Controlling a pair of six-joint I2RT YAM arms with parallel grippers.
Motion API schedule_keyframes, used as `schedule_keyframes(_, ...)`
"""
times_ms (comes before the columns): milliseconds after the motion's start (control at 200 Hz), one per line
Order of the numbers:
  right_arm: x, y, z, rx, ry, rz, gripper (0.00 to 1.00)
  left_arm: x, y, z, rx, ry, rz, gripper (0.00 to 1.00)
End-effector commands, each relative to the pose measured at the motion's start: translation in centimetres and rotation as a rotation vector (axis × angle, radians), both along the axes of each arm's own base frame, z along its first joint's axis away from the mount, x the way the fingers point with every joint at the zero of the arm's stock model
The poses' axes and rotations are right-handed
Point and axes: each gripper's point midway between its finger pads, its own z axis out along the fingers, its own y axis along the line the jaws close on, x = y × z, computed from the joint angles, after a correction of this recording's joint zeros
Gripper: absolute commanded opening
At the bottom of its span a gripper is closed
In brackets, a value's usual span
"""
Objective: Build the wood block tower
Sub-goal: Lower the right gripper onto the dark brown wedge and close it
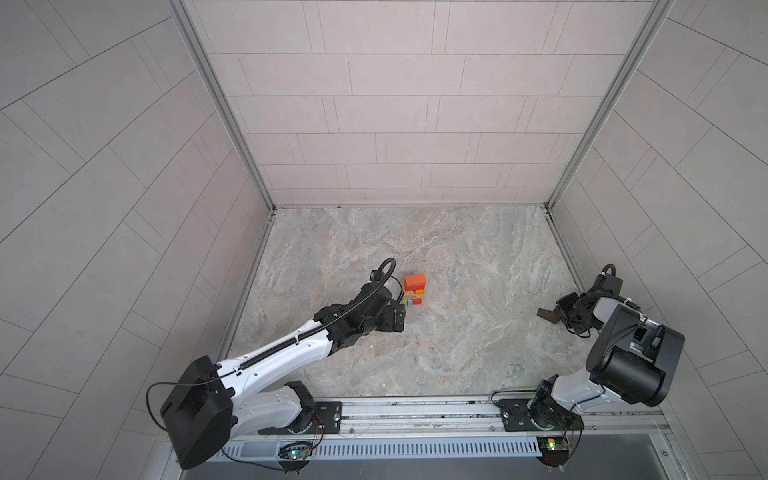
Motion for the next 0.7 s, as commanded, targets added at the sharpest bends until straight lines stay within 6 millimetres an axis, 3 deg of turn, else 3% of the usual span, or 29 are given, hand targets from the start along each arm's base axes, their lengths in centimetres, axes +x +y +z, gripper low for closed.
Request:
schedule_keyframes(0, 0.6, 2.7, -0.8, 0.027, 0.051, 0.112, 0.24, 0.1, 0.4, 0.3, -0.005, -0.031, 0.011, 1.00)
schedule_keyframes(155, 2.4, 6.8, -1.6, 0.030, 0.117, 0.290, 0.19, -0.2, 0.7, 0.4, -0.015, -0.034, 0.020, 1.00)
schedule_keyframes(460, 5.0, 16.0, -2.7, -0.014, 0.157, 0.572, 0.21, -0.5, 2.0, 0.4, -0.025, -0.067, 0.056, 1.00)
schedule_keyframes(610, 6.5, 19.9, -2.0, -0.039, 0.167, 0.701, 0.25, -0.8, 2.7, 0.3, -0.028, -0.075, 0.075, 1.00)
schedule_keyframes(691, 7.2, 21.1, -1.1, -0.065, 0.164, 0.739, 0.30, -0.9, 3.1, 0.3, -0.028, -0.079, 0.085, 1.00)
